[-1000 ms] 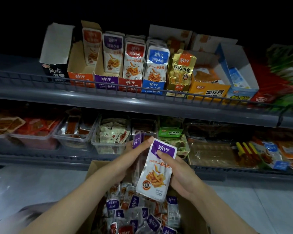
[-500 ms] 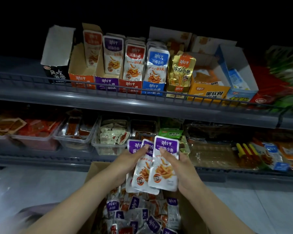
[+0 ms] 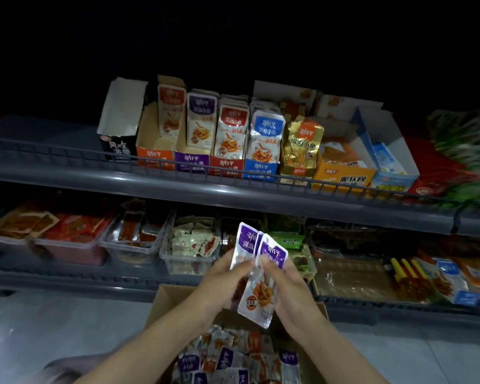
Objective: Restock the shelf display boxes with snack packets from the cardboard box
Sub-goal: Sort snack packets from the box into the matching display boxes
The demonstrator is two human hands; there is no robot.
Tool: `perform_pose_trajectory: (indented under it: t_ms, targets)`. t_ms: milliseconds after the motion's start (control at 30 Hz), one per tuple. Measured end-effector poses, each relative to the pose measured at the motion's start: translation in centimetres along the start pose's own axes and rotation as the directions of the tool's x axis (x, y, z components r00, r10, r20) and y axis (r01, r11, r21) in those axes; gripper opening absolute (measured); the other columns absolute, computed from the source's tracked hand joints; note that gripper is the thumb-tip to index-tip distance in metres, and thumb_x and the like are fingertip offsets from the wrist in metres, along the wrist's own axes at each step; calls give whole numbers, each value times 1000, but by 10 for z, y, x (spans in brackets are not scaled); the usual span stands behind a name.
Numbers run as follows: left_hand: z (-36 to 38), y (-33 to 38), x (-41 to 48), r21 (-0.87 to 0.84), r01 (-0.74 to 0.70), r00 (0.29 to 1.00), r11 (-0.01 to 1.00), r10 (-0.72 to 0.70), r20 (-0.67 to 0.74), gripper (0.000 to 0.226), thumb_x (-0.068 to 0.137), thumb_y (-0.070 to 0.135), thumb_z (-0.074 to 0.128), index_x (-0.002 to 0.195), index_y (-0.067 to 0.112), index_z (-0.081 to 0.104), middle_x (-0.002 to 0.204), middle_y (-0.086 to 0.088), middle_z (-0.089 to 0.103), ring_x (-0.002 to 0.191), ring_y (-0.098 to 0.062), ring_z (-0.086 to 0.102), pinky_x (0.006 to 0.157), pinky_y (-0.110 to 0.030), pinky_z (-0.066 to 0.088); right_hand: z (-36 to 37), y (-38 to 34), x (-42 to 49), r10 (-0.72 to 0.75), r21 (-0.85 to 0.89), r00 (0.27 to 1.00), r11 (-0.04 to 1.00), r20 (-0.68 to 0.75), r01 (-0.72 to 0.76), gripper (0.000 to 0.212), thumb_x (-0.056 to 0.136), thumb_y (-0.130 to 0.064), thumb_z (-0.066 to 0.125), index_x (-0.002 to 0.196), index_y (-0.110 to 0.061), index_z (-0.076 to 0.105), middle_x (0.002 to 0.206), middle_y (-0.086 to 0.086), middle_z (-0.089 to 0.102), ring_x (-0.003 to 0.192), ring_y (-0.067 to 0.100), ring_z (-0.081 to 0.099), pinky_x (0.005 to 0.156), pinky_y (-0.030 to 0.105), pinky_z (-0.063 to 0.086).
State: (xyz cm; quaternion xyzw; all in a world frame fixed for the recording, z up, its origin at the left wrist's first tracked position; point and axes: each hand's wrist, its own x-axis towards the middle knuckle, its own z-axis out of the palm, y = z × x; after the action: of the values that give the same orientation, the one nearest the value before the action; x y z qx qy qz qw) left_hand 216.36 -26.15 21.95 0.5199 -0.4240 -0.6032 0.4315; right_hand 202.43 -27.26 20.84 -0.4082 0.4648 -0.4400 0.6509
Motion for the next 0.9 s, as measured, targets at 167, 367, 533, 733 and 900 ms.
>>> perform_pose_trajectory:
  t_ms: [167,367,533,733,900]
  targets:
    - [-17,14,-7,240,-248,967,938,253,13,26,94,22,56,117,29,48,110,5,64,98,-3,63,87,-27,53,38,-13,4,-67,14,996,998,-59,68,29,96,-19,51,125,-14,53,110,16,69,103,29,66,94,45,51]
    - [-56,47,-16,183,-374,926,909,377,20,37,94,22,55,128,31,44,117,5,66,105,-7,64,92,-30,52,72,-58,17,-164,-136,983,975,82,174,60,87,-21,66,128,-51,35,110,-5,68,101,14,67,85,35,56]
    - [-91,78,-16,179,-476,878,861,476,42,45,91,31,56,134,33,42,118,12,65,108,-9,63,89,-31,53,94,-119,33,-136,-359,938,899,319,253,56,77,-15,77,123,-37,54,109,-4,70,99,11,68,80,26,56]
    - [-119,127,10,181,-563,825,806,561,72,44,90,32,53,132,40,38,117,12,64,107,-5,63,84,-26,54,119,-175,72,-125,-461,903,826,411,324,64,73,-5,79,124,-32,51,111,2,68,97,14,69,79,30,58]
    - [-129,153,45,159,-545,837,823,543,61,30,99,40,32,127,49,38,120,11,63,107,-3,63,88,-24,53,130,-206,113,-160,-457,875,801,457,385,58,76,-3,75,120,-32,53,110,4,70,101,19,69,83,36,57]
